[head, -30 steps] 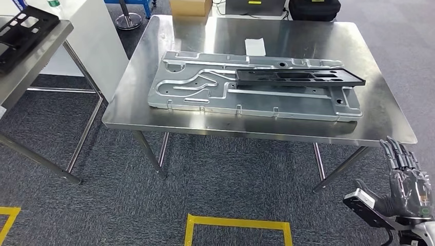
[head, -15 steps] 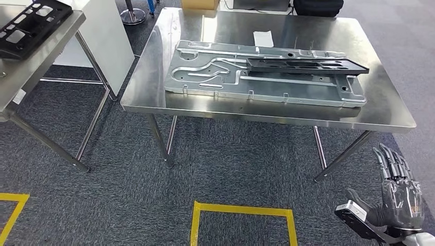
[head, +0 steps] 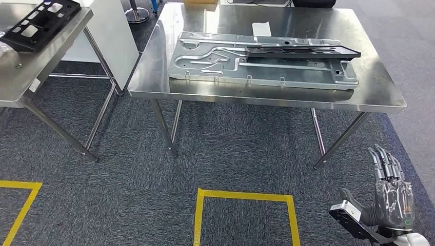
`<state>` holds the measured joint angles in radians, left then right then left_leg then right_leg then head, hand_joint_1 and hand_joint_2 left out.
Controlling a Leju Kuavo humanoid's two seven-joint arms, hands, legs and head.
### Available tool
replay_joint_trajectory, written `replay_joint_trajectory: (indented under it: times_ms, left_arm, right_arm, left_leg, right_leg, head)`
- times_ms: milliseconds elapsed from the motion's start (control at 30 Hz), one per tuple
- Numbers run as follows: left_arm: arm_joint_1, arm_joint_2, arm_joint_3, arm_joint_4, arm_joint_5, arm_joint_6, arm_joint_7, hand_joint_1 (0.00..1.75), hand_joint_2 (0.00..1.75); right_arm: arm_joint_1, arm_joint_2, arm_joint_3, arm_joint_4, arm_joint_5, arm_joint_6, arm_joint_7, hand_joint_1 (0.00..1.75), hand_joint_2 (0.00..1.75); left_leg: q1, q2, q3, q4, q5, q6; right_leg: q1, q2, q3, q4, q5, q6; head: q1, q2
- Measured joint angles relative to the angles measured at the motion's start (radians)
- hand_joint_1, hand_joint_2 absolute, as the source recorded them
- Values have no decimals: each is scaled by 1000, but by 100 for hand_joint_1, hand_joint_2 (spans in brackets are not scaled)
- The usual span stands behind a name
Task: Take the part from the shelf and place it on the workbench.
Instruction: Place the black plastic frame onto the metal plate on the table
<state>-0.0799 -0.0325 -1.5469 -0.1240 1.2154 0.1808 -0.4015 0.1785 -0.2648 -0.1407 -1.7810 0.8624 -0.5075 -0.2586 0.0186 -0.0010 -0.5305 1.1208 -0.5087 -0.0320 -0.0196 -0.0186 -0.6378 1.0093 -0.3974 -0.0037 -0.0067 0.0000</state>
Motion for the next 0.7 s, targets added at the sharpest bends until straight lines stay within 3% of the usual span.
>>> replay_joint_trajectory:
  times_ms: [67,167,200,233,300,333,367,400,433,467,533,567,633,700]
  left_arm:
    - [-4,0,0,0,0,0,0,0,0]
    - [-2,0,0,0,5,0,1,0,0]
    - [-2,-1,0,0,8,-1,2,0,0]
    - [-2,-1,0,0,10,-2,3,0,0]
    - [-2,-2,0,0,11,-3,5,0,0]
    - [-2,-2,0,0,11,0,5,0,0]
    - [-1,-2,0,0,10,3,3,0,0]
    - [-1,-2,0,0,10,6,2,0,0]
    - [-1,-2,0,0,11,7,3,0,0]
    - [0,-2,0,0,12,7,6,0,0]
    - [1,-4,0,0,14,4,16,0,0]
    - [1,-5,0,0,14,3,20,0,0]
    - [1,-6,0,0,14,2,27,0,0]
    - [3,-4,0,0,15,1,36,0,0]
  right_arm:
    - [2,13,5,1,-48,-3,-25,0,0]
    - [8,46,16,2,-114,-9,-62,0,0]
    - [13,56,19,4,-123,-11,-70,0,0]
    - [17,66,22,5,-128,-13,-74,0,0]
    - [23,82,25,11,-128,-19,-78,0,0]
    - [26,90,26,14,-127,-23,-79,0,0]
    - [30,97,27,17,-127,-27,-81,0,0]
    - [35,105,28,20,-127,-30,-85,0,0]
    - [40,111,29,22,-128,-31,-89,0,0]
    - [44,116,30,24,-128,-32,-91,0,0]
    - [47,122,31,24,-118,-30,-88,0,0]
    - [48,124,31,24,-104,-30,-83,0,0]
    - [52,128,34,25,-69,-30,-72,0,0]
    - [57,131,40,28,-44,-30,-66,0,0]
  left_leg:
    - [-3,-2,59,-95,-28,8]
    - [-7,1,51,-111,-22,40]
    - [-7,3,43,-114,-12,50]
    - [-6,5,32,-117,-1,59]
    - [-7,7,6,-117,18,67]
    - [-9,8,-7,-117,28,69]
    - [-11,8,-19,-116,37,69]
    - [-13,8,-31,-115,46,69]
    - [-15,8,-40,-115,55,68]
    - [-16,8,-47,-115,62,66]
    - [-20,8,-56,-114,73,60]
    - [-20,8,-58,-113,78,55]
    - [-20,7,-62,-113,87,41]
    - [-18,6,-70,-100,79,28]
  right_leg:
    - [0,-1,-17,16,12,16]
    - [-3,0,-22,16,25,36]
    - [-5,2,-28,28,5,41]
    - [-7,4,-40,57,-33,45]
    - [-7,8,-72,167,-133,50]
    - [-7,8,-85,228,-161,51]
    - [-6,9,-89,271,-166,51]
    - [-6,9,-77,285,-150,49]
    - [-4,9,-48,265,-124,45]
    - [-2,9,0,209,-103,37]
    - [7,9,104,68,-102,19]
    - [11,8,138,15,-114,12]
    - [17,6,156,-25,-126,3]
    - [13,-1,154,-36,-115,-6]
  head:
    - [-1,0]
    - [2,0]
    - [3,0]
    - [4,0]
    - [8,0]
    - [8,0]
    - [8,0]
    - [8,0]
    - [8,0]
    - [8,0]
    - [8,0]
    - [8,0]
    - [8,0]
    - [7,0]
